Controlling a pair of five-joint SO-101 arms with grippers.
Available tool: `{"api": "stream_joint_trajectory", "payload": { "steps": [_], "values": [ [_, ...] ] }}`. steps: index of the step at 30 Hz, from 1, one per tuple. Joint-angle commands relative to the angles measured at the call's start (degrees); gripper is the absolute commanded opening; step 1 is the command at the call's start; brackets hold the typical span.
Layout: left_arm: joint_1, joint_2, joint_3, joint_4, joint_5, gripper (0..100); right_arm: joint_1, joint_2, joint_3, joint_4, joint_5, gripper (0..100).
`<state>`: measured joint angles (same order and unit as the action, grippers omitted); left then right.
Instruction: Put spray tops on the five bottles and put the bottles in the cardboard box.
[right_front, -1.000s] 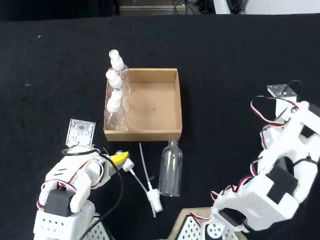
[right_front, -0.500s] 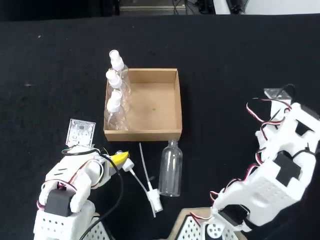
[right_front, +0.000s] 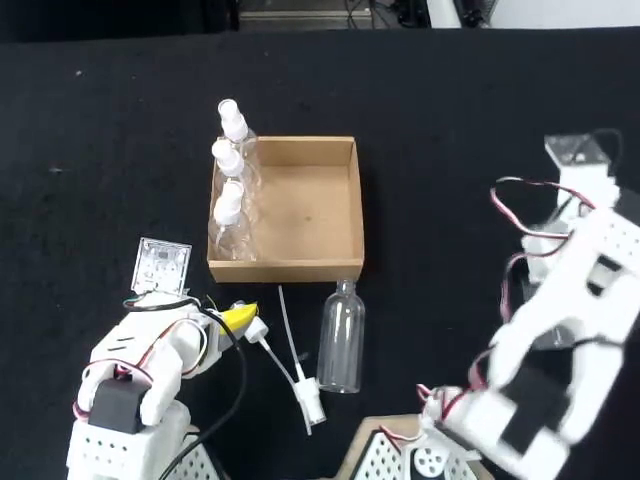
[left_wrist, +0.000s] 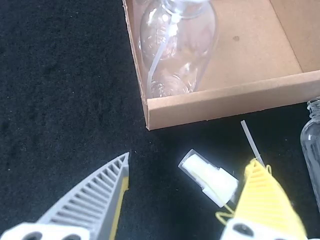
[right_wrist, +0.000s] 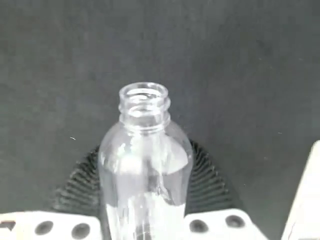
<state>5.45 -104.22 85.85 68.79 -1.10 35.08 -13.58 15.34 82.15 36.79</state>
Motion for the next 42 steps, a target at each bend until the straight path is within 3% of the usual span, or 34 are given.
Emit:
{"api": "stream_joint_trajectory", "payload": {
  "steps": [1, 5, 9, 17, 25, 30, 35, 42],
  "values": [
    [0.1, -0.3, -1.2, 0.3, -2.2, 33, -7.0, -14.4, -0.3, 0.9, -7.5, 1.0],
    [0.5, -0.3, -2.4, 2.1, -4.1, 33, -16.7, -24.5, 4.9, 1.1, -12.8, 1.1],
    [0.5, -0.2, -1.6, 0.8, 0.2, 33, -22.2, -29.3, 8.4, 1.1, -15.3, 1.1],
    [0.6, 2.8, -1.2, -0.4, 0.3, 33, -23.8, -26.9, 8.2, 0.7, -17.3, 1.1],
    [0.7, 23.9, -7.4, -5.5, 1.1, 32, -24.1, -25.7, 8.2, -0.4, -18.7, 1.1],
    [2.3, 24.7, -8.0, -6.4, 10.1, 33, -24.1, -25.8, 8.5, -0.4, -18.6, 1.1],
    [5.8, 25.0, -4.5, -12.0, 25.5, 33, -24.0, -26.1, 8.6, -0.2, -18.7, 1.1],
    [8.4, 25.0, -1.3, -15.7, 26.5, 33, -23.7, -26.1, 8.6, 0.0, -18.4, 1.1]
  ]
}}
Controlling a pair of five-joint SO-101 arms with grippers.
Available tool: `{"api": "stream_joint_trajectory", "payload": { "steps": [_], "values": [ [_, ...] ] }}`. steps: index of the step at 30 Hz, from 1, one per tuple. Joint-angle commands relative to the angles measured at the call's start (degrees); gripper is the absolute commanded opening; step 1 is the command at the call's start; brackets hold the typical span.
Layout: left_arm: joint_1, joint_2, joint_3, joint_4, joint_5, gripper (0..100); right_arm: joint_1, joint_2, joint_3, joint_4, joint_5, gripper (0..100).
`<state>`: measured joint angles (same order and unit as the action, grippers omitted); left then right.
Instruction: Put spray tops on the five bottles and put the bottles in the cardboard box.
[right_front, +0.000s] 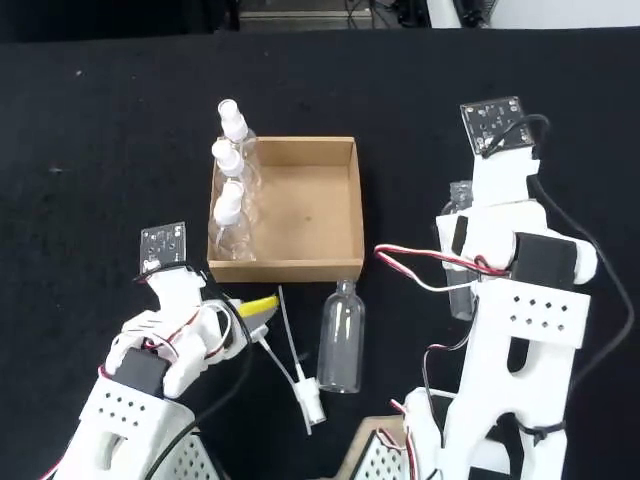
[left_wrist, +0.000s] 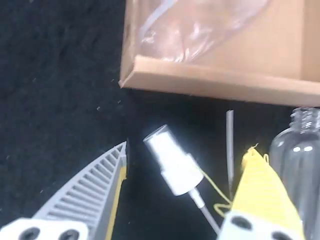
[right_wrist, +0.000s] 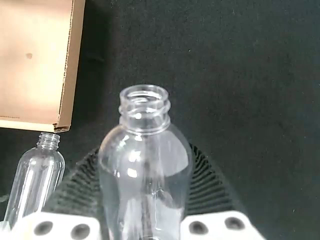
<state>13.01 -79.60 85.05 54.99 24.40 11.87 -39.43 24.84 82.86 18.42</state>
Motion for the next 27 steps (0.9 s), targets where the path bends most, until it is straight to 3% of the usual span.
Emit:
{"api": "stream_joint_trajectory", "payload": {
  "steps": [1, 17, 27],
  "values": [
    [0.6, 0.4, -0.4, -2.0, 1.1, 33, -0.5, -0.2, -0.9, -0.7, 0.0, 1.1],
    [-1.1, 1.1, 1.0, -4.5, 0.5, 32, -0.9, -0.2, -0.9, -0.7, -0.4, 1.1],
    [0.9, 15.7, -3.3, -7.6, 1.6, 32, -0.6, -0.2, -0.9, -0.7, -0.4, 1.1]
  ]
}}
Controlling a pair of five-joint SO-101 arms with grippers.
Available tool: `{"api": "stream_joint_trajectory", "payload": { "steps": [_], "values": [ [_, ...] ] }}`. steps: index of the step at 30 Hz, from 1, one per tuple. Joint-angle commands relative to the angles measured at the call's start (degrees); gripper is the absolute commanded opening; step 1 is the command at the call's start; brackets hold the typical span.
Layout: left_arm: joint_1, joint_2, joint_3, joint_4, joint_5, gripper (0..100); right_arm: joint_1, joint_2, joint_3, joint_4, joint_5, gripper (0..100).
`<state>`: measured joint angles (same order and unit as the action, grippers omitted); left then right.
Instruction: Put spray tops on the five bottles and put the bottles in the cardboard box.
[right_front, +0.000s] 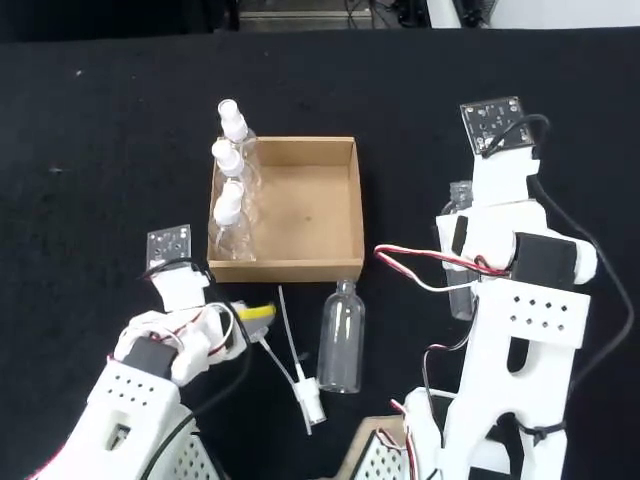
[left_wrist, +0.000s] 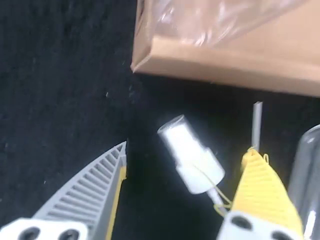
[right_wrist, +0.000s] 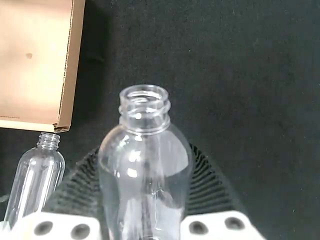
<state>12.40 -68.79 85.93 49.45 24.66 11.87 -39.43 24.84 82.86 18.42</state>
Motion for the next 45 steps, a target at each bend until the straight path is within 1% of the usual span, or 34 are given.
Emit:
{"api": "stream_joint_trajectory", "payload": {
  "steps": [1, 4, 7, 9, 14, 19, 28, 32, 37, 43, 45],
  "values": [
    [1.9, 6.3, -4.3, -2.9, 2.0, 32, -0.5, -0.2, -0.9, -0.7, -0.4, 1.1],
    [2.0, 9.7, -5.2, -3.8, 2.7, 32, -0.5, -0.2, -0.9, -0.7, -0.4, 1.1],
    [2.0, 11.5, -6.4, -3.6, 7.0, 32, -0.5, -0.2, -0.9, -0.6, -0.4, 1.1],
    [2.0, 11.6, -6.5, -3.6, 8.2, 32, -0.5, -0.2, -0.9, -0.6, -0.4, 1.1],
    [2.1, 11.8, -6.1, -4.0, 8.2, 32, -0.5, -0.2, -0.9, -0.6, -0.4, 1.1],
    [2.1, 12.2, -6.4, -4.1, 7.5, 23, -0.5, -0.2, -0.9, -0.6, -0.4, 1.1],
    [2.1, 12.1, -6.4, -3.9, 6.9, 24, -0.5, -0.2, -0.9, -0.6, -0.4, 1.2],
    [2.1, 12.0, -6.5, -3.6, 4.1, 23, -0.5, -0.3, -0.9, -0.6, -0.4, 1.2],
    [2.1, 11.7, -6.5, -3.6, 3.9, 12, -0.5, -0.3, -0.9, -0.6, -0.4, 1.2],
    [1.1, 11.6, -6.5, -3.6, 3.9, 12, -0.5, -0.3, -1.1, -0.6, -0.4, 1.3],
    [-1.7, 11.6, -7.6, -3.6, 3.6, 12, -0.4, -0.3, -1.3, -0.6, -0.4, 1.3]
  ]
}}
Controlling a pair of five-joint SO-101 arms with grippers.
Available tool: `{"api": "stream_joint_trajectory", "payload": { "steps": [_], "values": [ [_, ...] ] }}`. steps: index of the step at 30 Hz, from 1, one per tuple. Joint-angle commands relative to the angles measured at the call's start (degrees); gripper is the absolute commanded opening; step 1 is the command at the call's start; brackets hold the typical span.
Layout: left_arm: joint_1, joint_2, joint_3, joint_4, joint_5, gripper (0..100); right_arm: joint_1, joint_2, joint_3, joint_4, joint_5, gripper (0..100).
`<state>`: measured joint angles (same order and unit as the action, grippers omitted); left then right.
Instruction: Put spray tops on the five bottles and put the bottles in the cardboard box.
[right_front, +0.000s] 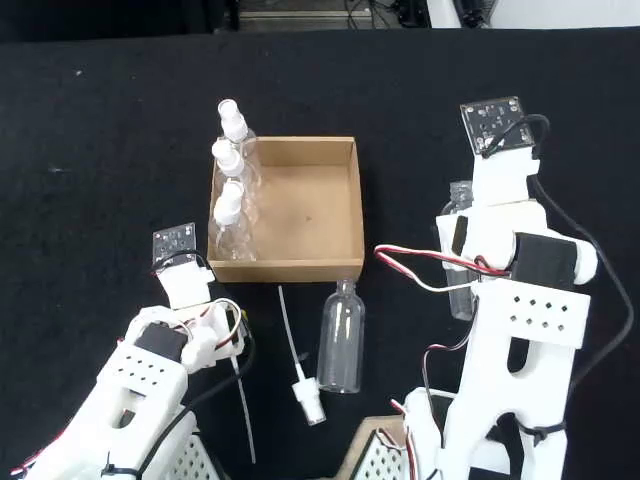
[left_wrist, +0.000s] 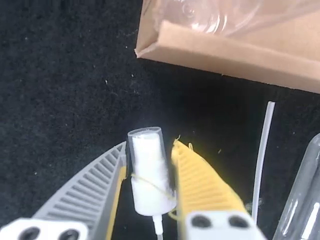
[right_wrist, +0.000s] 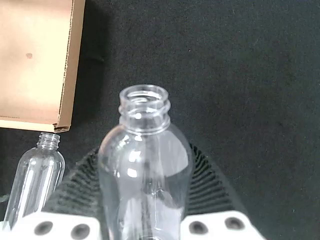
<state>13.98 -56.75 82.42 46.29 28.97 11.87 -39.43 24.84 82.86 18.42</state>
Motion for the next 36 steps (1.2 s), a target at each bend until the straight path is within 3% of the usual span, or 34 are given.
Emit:
{"api": "stream_joint_trajectory", "payload": {
  "steps": [1, 10, 18, 22, 27, 36],
  "values": [
    [-5.6, -0.4, -4.8, -0.4, -1.8, 12, -0.4, -0.3, -1.3, -0.6, -0.3, 1.3],
    [-23.6, 0.0, -7.8, 1.7, -17.1, 12, -0.5, -0.3, -1.4, -0.6, -0.4, 1.2],
    [-12.0, -0.4, -16.0, 18.3, -14.9, 31, -0.5, -0.3, -1.3, -0.7, -0.4, 1.4],
    [-8.7, 0.3, -12.7, 14.2, -10.7, 28, -0.4, -0.3, -1.2, -0.7, -0.2, 1.4],
    [-6.7, 0.3, -4.0, 5.0, -10.4, 24, -0.4, -0.3, -1.1, -0.7, 0.0, 1.4],
    [-2.3, 0.3, -2.7, 4.4, -10.3, 24, -0.4, -0.3, -1.1, -0.7, 0.0, 1.5]
  ]
}}
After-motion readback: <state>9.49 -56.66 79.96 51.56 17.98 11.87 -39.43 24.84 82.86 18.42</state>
